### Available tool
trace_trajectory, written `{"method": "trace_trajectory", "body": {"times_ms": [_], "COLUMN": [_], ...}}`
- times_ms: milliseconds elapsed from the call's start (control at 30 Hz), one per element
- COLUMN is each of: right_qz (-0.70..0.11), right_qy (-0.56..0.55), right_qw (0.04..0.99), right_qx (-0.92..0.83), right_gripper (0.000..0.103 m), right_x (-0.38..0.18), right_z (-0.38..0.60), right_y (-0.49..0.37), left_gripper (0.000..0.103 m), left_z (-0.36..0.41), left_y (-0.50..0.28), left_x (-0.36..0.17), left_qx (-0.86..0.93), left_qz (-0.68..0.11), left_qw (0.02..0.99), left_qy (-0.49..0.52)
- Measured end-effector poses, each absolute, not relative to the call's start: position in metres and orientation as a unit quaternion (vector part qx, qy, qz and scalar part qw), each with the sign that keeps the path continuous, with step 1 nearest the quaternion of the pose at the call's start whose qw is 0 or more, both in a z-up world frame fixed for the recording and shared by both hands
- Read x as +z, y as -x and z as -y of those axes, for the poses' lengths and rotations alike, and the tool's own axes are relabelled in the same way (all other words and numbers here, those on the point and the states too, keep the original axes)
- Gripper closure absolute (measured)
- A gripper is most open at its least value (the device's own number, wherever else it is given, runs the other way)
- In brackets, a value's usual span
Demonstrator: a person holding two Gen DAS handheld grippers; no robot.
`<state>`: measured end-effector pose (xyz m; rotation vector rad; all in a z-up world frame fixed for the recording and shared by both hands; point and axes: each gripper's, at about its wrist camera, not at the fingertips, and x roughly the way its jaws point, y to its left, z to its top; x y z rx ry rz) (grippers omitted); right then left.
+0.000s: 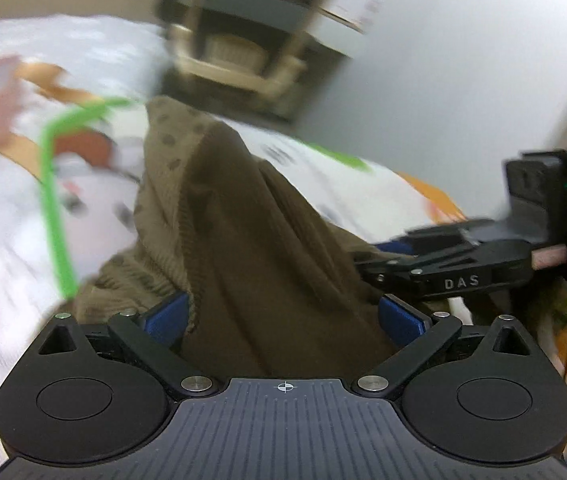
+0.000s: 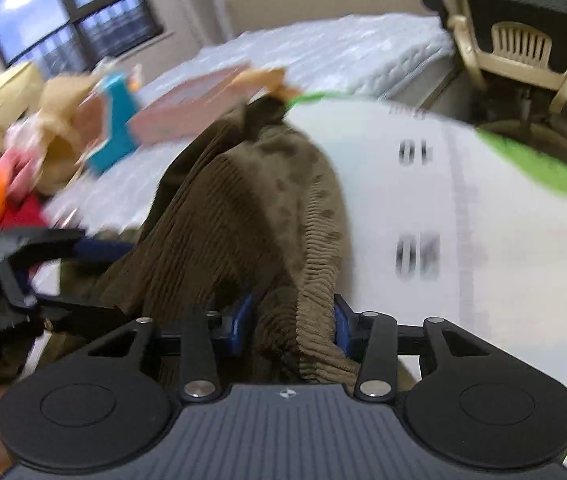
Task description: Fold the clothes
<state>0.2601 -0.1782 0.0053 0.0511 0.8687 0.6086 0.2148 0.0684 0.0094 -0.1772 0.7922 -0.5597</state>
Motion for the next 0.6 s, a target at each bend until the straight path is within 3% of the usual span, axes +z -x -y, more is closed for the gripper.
{"method": "trace_trajectory", "body": {"times_ms": [233, 300, 367, 600], "right_qz": [-0.378, -0.367, -0.376, -0.406], "right_qy": [0.063, 0.053, 0.047, 0.023], "right_qw": [0.885, 0.891, 0.883, 0.851], "right_qx": [0.263, 0.262, 0.278, 0.332], "right_gripper": [0.055, 0.043, 0.036, 0.023], "right_x": [0.025, 0.032, 0.028, 0.012], "right_z": [0.214, 0.219, 0.212, 0.189], "right_y": [-0.143, -0.123, -0.108, -0.058], "left_gripper": [0.001, 0.001, 0.001, 0.001], "left_z": [-0.058, -0.065, -0.064, -0.041], "left_y": [-0.139, -0.125, -0.107, -0.075], "left_x": [0.025, 0.039, 0.051, 0.056], "left_qx": [-0.255, -0.239, -0.246, -0.253], "left_qz": [-0.37, -0.347, -0.329, -0.326], "left_qw": [0.893, 0.907, 0.912, 0.911], "left_qy": [0.026, 0.027, 0.019, -0.019]}}
